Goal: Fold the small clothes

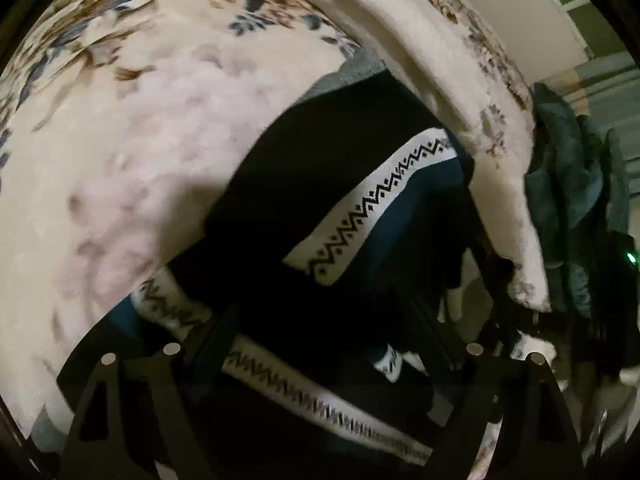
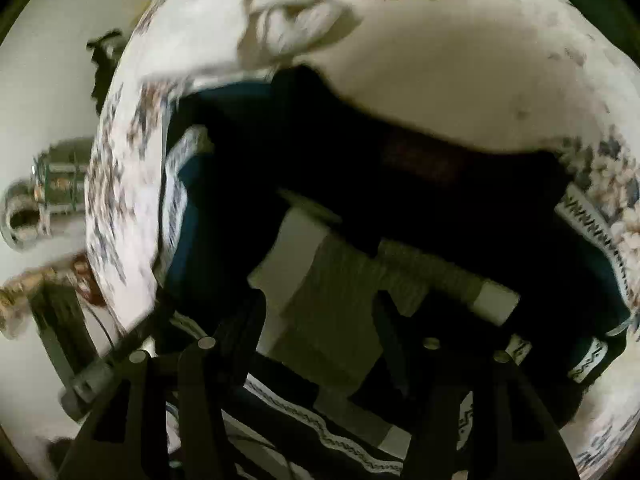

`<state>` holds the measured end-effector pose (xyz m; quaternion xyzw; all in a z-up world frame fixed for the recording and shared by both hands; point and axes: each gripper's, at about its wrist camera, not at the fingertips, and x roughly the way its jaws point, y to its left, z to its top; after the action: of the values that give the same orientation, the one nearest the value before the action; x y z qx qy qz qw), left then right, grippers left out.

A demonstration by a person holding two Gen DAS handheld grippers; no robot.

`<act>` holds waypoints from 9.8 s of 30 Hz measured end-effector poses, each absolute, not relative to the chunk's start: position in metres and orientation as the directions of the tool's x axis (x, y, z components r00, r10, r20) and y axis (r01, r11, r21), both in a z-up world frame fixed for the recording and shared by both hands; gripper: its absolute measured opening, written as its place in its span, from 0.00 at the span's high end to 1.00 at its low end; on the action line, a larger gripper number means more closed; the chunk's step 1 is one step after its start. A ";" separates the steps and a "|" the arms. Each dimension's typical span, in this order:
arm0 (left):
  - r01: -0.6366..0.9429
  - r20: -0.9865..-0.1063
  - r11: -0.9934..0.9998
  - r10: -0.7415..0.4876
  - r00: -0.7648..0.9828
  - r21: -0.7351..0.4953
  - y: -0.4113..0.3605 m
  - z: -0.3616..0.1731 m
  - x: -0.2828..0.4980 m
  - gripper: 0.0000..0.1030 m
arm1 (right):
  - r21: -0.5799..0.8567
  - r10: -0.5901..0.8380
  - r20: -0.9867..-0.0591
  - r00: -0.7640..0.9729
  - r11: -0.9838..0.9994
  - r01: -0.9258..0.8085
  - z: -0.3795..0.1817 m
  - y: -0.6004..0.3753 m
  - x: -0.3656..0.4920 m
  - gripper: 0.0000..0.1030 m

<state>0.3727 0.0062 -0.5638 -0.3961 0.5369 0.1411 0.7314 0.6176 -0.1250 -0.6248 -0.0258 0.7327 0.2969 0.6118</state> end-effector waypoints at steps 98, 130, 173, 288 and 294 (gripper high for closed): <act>-0.508 -0.882 0.805 -0.040 0.470 -0.308 0.032 -0.504 0.398 0.44 | 0.104 0.104 -0.995 -0.007 0.990 -0.095 -0.614 -0.307 0.620 0.78; -0.292 -0.864 0.909 -0.125 0.488 -0.297 0.006 -0.480 0.373 0.32 | 0.396 0.387 -0.917 0.098 0.849 0.350 -0.536 -0.397 0.509 0.33; -0.795 -0.901 0.462 -0.369 0.229 -0.392 -0.268 -0.583 0.052 0.32 | 0.530 0.542 -0.802 -0.252 0.839 0.119 -0.663 -0.547 0.562 0.49; -0.684 -0.861 0.530 -0.382 0.335 -0.501 0.139 -0.578 0.000 0.61 | 0.320 0.285 -0.944 -0.168 0.915 -0.245 -0.584 0.051 0.590 0.45; -0.646 -0.870 0.583 -0.352 0.345 -0.492 0.137 -0.540 0.004 0.40 | 0.377 0.341 -0.921 -0.191 0.902 -0.212 -0.566 -0.046 0.480 0.37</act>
<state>0.0041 0.1369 -0.5400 -0.4437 0.5624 0.1068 0.6895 0.4799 -0.0455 -0.5659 0.0435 0.7403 0.2176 0.6346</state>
